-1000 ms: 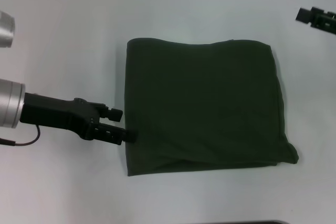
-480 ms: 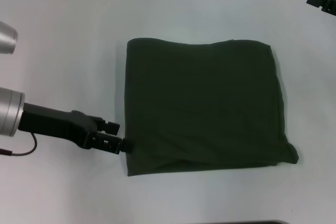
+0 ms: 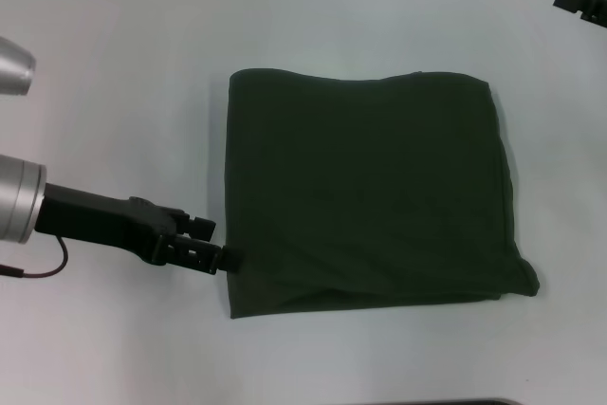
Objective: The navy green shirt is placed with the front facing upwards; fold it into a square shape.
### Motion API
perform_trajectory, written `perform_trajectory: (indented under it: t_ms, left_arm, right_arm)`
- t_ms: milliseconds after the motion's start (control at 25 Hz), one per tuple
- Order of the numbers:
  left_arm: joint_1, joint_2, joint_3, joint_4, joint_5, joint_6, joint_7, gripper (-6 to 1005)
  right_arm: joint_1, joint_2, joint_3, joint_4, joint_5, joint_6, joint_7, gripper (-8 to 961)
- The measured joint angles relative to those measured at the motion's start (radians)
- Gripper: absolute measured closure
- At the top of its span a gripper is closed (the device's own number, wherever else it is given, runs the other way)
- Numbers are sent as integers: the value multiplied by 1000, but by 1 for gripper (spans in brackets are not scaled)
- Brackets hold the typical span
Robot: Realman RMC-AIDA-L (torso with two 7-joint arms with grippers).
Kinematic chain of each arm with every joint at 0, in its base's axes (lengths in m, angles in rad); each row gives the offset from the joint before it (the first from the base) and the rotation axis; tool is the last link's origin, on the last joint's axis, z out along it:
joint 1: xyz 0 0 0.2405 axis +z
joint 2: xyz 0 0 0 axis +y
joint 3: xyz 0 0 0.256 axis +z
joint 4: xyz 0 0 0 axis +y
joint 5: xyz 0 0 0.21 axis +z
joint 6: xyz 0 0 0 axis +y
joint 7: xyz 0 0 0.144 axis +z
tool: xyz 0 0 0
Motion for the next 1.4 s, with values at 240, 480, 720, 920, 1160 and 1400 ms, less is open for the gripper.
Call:
perform_trajectory:
  t_ms: [240, 480, 720, 920, 1160, 1400]
  left_arm:
    - [-12, -3, -41, 3, -8, -4, 27, 99]
    - [-34, -7, -88, -4, -9, 3, 70, 99]
    - [-39, -8, -94, -3, -10, -4, 71, 99]
    - [-46, -9, -102, -3, -16, -3, 82, 99]
    - [-46, -7, -104, -4, -57, 6, 88, 99]
    - [-40, -7, -104, -7, -70, 4, 98, 98]
  right_arm:
    - [-9, -1, -54, -7, -5, -34, -33, 38]
    - [-12, -12, -137, -13, -72, -79, -69, 38]
    - [-17, -8, -144, -14, -92, -94, -88, 38]
    - [-13, -2, -157, -14, -101, -93, -88, 39]
    - [-14, 0, -154, -14, -103, -96, -93, 39]
    - [-17, 0, -144, -11, -102, -84, -91, 38]
